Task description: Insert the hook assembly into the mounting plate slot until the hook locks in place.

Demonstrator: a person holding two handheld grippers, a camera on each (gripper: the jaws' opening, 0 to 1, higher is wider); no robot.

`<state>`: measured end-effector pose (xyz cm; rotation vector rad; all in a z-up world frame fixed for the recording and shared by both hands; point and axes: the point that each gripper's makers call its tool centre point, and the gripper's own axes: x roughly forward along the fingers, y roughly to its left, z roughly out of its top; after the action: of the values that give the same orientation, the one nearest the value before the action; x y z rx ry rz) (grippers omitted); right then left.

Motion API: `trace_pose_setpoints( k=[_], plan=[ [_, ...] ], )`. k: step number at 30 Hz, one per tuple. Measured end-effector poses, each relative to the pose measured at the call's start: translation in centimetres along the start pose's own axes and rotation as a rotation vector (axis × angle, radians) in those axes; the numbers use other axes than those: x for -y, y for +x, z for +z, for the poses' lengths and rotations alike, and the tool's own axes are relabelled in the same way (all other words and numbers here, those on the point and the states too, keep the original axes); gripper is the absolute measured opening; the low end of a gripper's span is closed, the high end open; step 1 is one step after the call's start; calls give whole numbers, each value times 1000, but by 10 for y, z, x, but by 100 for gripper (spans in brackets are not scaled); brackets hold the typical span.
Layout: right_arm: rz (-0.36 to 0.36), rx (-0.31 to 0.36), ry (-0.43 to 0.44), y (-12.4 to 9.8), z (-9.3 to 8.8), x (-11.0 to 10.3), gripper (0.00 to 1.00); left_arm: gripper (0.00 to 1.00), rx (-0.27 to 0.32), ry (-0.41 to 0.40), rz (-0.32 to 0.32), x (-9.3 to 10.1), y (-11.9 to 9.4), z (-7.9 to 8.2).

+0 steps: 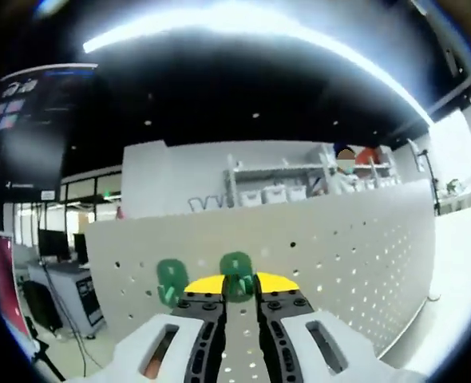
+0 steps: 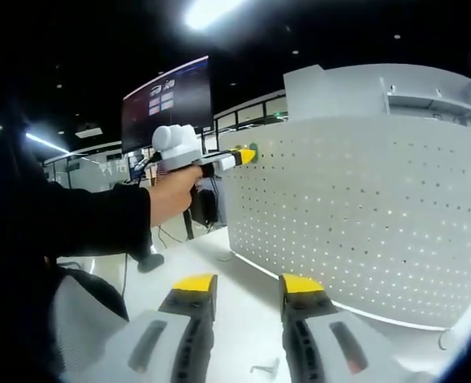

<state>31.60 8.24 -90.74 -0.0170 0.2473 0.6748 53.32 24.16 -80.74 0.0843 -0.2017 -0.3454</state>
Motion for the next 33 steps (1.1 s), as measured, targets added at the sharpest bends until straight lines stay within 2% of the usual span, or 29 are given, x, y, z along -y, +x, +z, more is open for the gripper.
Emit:
trace_pose_setpoints(
  k=[9,15,20,33],
  plan=[
    [-7,7,-2,-3,2,2,29,20,-15,1,5,5,-6,-1],
    [-17,16,-4,-6,4,5,29,30,-10,-68,23,2,-19,7],
    [-24,19,-3,-9,4,8,29,38,-10,-88,22,3,-29,10],
    [-66,30,-6,-22,7,24,28,40,-21,-125,29,2,-64,9]
  ],
)
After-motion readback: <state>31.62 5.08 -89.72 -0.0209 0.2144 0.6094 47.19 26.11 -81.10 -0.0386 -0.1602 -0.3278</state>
